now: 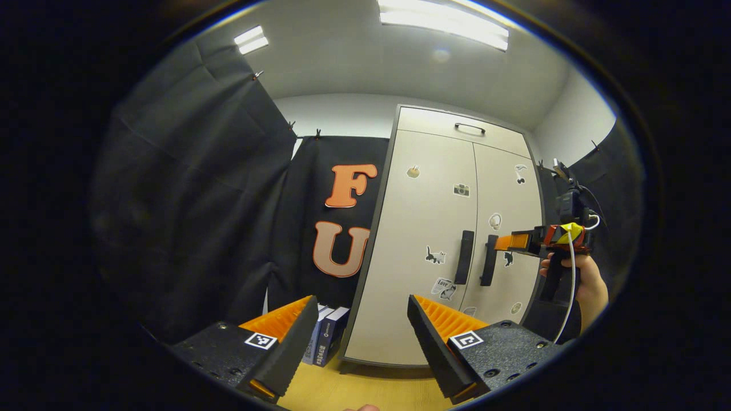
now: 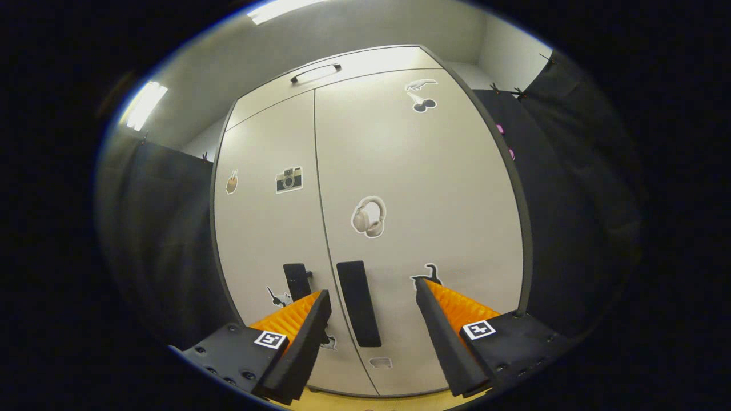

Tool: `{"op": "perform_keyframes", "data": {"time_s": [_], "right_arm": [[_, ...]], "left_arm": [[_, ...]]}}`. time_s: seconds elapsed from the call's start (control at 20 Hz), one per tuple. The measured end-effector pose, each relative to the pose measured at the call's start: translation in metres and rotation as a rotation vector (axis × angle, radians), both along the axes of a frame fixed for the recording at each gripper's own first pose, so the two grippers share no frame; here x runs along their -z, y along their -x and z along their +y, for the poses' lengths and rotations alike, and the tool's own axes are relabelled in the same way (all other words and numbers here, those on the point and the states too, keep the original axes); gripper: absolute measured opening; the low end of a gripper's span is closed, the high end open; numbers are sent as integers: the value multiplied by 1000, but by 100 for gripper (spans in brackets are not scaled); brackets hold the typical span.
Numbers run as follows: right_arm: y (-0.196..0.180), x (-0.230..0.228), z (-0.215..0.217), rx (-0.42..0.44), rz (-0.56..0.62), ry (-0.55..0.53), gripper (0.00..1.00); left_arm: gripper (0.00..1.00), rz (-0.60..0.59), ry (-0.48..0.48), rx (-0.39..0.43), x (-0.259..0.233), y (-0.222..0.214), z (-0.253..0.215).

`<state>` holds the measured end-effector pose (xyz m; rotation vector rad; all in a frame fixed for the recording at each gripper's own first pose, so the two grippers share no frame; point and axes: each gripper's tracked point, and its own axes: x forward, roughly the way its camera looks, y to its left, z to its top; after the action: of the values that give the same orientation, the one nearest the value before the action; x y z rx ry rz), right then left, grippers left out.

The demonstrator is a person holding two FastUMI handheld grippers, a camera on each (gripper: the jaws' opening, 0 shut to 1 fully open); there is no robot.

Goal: Open the right door of the double-door shoe cabinet with the right hand, and open the left door with the left hand.

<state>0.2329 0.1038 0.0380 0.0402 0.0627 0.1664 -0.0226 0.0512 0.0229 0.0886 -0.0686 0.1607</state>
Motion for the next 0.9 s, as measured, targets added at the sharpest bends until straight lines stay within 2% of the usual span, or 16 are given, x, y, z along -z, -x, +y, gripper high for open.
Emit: {"op": "perform_keyframes", "data": {"time_s": [0.1,0.15,0.2,0.3,0.35,0.4,0.5,0.6,0.65,0.7,0.8,0.85,0.9], "right_arm": [[-9,7,5,9,-3,17,96],[-13,10,5,21,-3,21,84],[-16,12,4,32,-3,29,96],[-26,16,0,62,-11,64,96],[-32,14,-4,80,-21,93,84],[-35,15,-6,91,-28,121,94],[-41,18,-3,88,-27,125,94],[-50,26,-2,86,-11,116,82],[-46,24,-3,94,-14,110,86],[-53,27,0,86,-27,127,83],[-48,31,17,17,-46,143,74],[-49,29,16,29,-68,145,48],[-55,32,16,36,-58,150,38]], "left_arm": [[94,1,-4,-15,3,2,7],[94,1,-6,-26,4,2,11],[94,2,-6,-34,5,2,14],[94,12,-4,-38,8,1,15],[94,15,-9,-41,10,2,17],[94,16,-15,-46,11,2,19],[94,22,-12,-51,13,-1,21],[95,22,2,-52,16,-3,22],[95,24,5,-52,18,-3,22],[95,24,5,-50,18,-4,22],[95,22,3,-35,19,-5,19],[95,20,1,-28,19,-6,17],[95,16,2,-22,18,-5,15]]}}
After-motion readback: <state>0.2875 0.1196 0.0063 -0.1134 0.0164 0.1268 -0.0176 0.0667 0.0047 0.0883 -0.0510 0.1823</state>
